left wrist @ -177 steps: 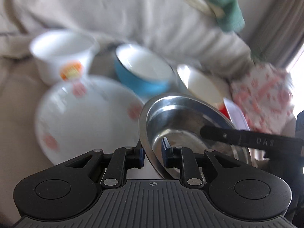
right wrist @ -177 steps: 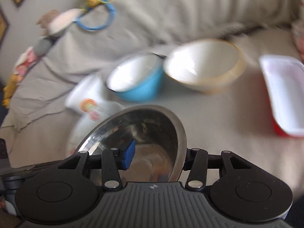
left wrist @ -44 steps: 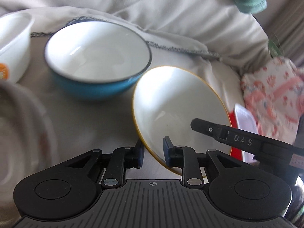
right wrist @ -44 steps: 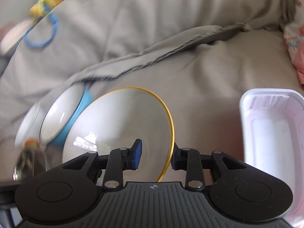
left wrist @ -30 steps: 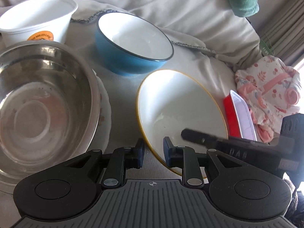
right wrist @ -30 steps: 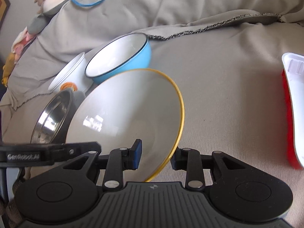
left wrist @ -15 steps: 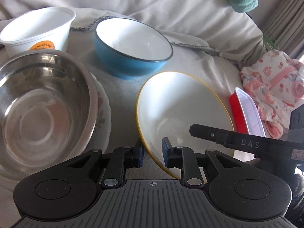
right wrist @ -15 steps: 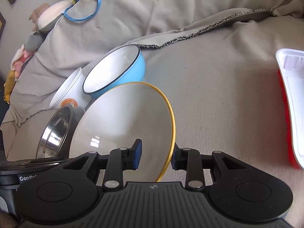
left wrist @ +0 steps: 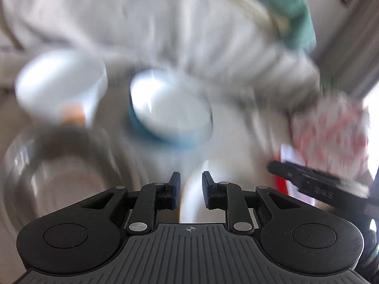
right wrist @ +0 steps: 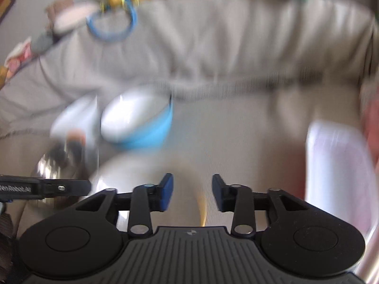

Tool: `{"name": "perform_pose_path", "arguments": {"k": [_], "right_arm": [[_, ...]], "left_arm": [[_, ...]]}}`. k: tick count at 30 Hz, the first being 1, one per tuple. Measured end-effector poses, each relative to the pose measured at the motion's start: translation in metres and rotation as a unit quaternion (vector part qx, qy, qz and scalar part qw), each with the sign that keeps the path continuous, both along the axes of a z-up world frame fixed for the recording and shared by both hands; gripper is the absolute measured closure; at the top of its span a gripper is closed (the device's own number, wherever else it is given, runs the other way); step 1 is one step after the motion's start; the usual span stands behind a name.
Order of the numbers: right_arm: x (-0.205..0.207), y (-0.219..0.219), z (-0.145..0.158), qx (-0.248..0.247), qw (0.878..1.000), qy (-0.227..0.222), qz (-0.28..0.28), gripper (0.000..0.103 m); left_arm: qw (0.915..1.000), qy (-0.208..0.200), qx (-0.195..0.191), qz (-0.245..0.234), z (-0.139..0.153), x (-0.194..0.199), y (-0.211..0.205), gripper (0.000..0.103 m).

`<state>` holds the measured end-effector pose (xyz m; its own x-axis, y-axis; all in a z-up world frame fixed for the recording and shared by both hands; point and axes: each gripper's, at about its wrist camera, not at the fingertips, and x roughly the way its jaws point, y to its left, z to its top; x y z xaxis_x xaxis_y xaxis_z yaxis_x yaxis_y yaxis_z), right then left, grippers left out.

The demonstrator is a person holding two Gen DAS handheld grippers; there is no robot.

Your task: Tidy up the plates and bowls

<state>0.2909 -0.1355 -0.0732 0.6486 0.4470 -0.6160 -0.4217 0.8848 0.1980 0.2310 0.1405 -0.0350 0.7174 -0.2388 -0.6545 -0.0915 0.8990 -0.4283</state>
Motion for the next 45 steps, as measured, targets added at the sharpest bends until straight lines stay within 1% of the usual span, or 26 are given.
{"name": "perform_pose_path", "arguments": {"k": [1,2,3,4,6,8,10,11,13,15,16,18,19,21,22,23,25,26,27,31,32,34,35,39,42,45], "right_arm": [[0.014,0.002,0.016,0.005,1.0,-0.015,-0.011,0.05],[0.029,0.005,0.03,0.011,0.999,-0.024,-0.021,0.034],[0.047,0.011,0.041,0.013,0.999,-0.027,-0.026,0.028],[0.066,0.019,0.049,0.012,0.999,-0.025,-0.03,0.025],[0.102,0.038,0.054,0.005,0.999,-0.009,-0.048,0.025],[0.13,0.053,0.046,0.007,0.998,0.015,-0.059,0.024],[0.146,0.062,0.024,0.006,0.997,0.042,-0.064,0.023],[0.15,0.065,0.01,0.001,0.996,0.054,-0.066,0.02],[0.158,0.072,-0.012,-0.02,0.993,0.09,-0.072,0.02],[0.163,0.077,-0.023,-0.016,0.99,0.123,-0.059,0.02],[0.163,0.078,-0.026,-0.001,0.99,0.135,-0.044,0.02],[0.163,0.078,-0.03,0.038,0.987,0.157,0.0,0.02],[0.163,0.08,-0.033,0.047,0.984,0.173,0.015,0.02],[0.164,0.085,-0.043,0.038,0.98,0.197,0.016,0.022],[0.164,0.087,-0.047,0.029,0.98,0.198,0.015,0.033],[0.163,0.089,-0.05,0.021,0.979,0.2,0.02,0.051],[0.163,0.091,-0.057,0.031,0.973,0.224,0.042,0.068],[0.162,0.089,-0.057,0.049,0.969,0.235,0.053,0.07],[0.161,0.087,-0.055,0.052,0.969,0.234,0.053,0.07],[0.147,0.075,-0.035,0.026,0.98,0.192,0.055,0.07],[0.145,0.072,-0.032,0.02,0.981,0.182,0.059,0.07],[0.144,0.068,-0.029,0.02,0.982,0.177,0.063,0.07],[0.147,0.067,-0.03,0.028,0.981,0.183,0.062,0.07],[0.167,0.075,-0.049,0.049,0.972,0.227,0.046,0.07],[0.178,0.08,-0.069,0.073,0.957,0.277,0.041,0.07],[0.179,0.084,-0.074,0.084,0.956,0.28,0.037,0.068]], "left_arm": [[0.9998,-0.001,0.007,0.016,0.012,0.016,0.008,0.08],[0.9992,0.008,0.019,0.033,0.021,0.033,0.014,0.08],[0.998,0.023,0.032,0.05,0.026,0.053,0.021,0.08],[0.9964,0.039,0.042,0.062,0.028,0.071,0.026,0.08],[0.9934,0.065,0.056,0.077,0.023,0.101,0.035,0.08],[0.9919,0.068,0.066,0.085,0.011,0.111,0.042,0.08],[0.991,0.078,0.064,0.087,-0.005,0.115,0.049,0.08],[0.991,0.085,0.056,0.086,-0.012,0.118,0.053,0.08],[0.9921,0.093,0.04,0.074,-0.022,0.125,0.057,0.08],[0.9928,0.094,0.03,0.069,-0.029,0.129,0.057,0.08],[0.9929,0.096,0.027,0.065,-0.033,0.132,0.056,0.079],[0.9918,0.105,0.038,0.062,-0.043,0.136,0.051,0.079],[0.9914,0.107,0.047,0.059,-0.047,0.137,0.048,0.08],[0.9906,0.109,0.061,0.056,-0.054,0.138,0.043,0.08],[0.9911,0.107,0.059,0.053,-0.056,0.138,0.042,0.079],[0.9914,0.107,0.055,0.052,-0.057,0.137,0.042,0.078],[0.9915,0.108,0.052,0.05,-0.056,0.133,0.041,0.078],[0.991,0.113,0.052,0.049,-0.054,0.131,0.04,0.078],[0.9906,0.119,0.048,0.046,-0.052,0.129,0.04,0.078],[0.9909,0.131,0.02,0.021,-0.046,0.119,0.037,0.079],[0.9909,0.132,0.018,0.019,-0.047,0.12,0.036,0.079],[0.9915,0.124,0.028,0.024,-0.053,0.125,0.035,0.079],[0.992,0.12,0.029,0.028,-0.058,0.129,0.036,0.079],[0.9903,0.133,-0.022,0.032,-0.082,0.145,0.044,0.079],[0.9906,0.131,-0.027,0.032,-0.089,0.149,0.043,0.078],[0.991,0.129,-0.024,0.028,-0.091,0.149,0.041,0.074]]}}
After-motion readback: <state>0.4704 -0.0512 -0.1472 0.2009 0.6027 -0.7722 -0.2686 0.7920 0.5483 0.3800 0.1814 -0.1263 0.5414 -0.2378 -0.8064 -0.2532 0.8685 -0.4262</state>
